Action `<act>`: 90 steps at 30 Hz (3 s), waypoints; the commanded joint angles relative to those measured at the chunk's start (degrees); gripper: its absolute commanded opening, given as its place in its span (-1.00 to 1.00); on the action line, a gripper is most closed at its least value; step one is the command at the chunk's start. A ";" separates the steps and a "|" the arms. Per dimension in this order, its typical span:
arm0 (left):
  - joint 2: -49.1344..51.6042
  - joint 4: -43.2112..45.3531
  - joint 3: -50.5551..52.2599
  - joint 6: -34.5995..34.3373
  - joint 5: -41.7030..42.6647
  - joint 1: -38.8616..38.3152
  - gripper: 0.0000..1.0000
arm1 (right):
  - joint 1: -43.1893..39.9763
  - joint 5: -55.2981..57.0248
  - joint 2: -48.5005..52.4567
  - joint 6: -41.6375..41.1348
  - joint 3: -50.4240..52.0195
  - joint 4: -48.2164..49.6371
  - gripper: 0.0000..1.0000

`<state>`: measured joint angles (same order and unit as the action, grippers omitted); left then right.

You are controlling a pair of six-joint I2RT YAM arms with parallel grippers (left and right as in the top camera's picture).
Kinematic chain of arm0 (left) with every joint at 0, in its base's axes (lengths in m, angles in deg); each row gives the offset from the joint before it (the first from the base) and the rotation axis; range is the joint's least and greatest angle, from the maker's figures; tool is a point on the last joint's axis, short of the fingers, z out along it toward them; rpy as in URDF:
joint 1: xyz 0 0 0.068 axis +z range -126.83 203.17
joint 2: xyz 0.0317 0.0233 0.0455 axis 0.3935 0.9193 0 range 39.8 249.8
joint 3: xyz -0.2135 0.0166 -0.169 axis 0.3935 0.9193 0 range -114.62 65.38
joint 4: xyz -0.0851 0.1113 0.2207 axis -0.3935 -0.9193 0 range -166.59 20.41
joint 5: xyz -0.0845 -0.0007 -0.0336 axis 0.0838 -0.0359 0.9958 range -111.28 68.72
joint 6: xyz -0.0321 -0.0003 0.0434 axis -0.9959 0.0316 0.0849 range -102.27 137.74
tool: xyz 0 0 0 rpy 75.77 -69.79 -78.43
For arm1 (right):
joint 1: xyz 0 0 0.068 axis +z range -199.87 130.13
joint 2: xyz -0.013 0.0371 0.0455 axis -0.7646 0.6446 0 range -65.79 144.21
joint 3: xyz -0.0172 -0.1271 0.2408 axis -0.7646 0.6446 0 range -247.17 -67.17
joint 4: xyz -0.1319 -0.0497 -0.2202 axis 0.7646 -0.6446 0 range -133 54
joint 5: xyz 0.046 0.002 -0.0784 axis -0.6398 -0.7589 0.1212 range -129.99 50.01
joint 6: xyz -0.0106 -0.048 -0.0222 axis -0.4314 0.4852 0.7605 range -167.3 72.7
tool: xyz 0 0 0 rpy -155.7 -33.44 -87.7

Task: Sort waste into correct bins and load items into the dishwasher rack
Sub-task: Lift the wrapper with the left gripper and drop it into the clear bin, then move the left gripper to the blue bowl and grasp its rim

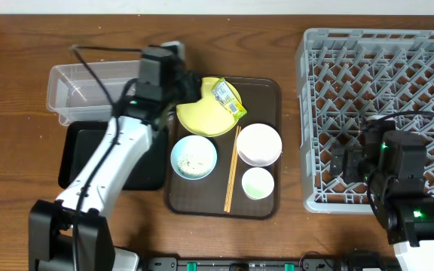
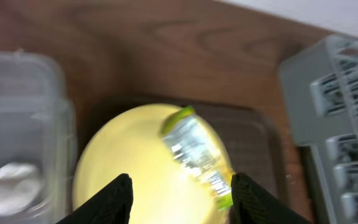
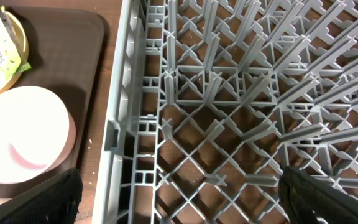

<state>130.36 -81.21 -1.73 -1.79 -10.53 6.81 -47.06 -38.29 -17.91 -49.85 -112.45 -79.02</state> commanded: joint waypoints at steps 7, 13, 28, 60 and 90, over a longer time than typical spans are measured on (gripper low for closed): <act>8.74 2.29 -2.19 -7.98 -10.16 -7.63 0.19 | -0.50 -0.70 -0.35 -0.98 -1.40 -0.11 0.99; 16.44 6.60 -2.19 -9.33 -10.14 -10.69 0.22 | -0.50 -0.70 -0.35 -1.29 -1.40 -0.13 0.99; 24.85 10.51 -2.19 -13.81 -10.10 -12.04 0.23 | -0.50 -0.70 -0.35 -1.31 -1.40 -0.31 0.98; 6.78 2.16 -2.14 -7.96 -10.64 -2.47 -0.88 | -0.50 -0.66 -0.35 -1.29 -1.40 -1.01 0.99; 5.55 -1.22 -2.03 -23.37 -14.88 14.47 -0.15 | -0.50 -0.68 -0.35 -1.29 -1.40 -1.42 0.98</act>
<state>138.43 -82.26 -3.35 -27.24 -24.54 21.11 -47.06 -38.75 -17.91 -50.33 -112.45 -80.33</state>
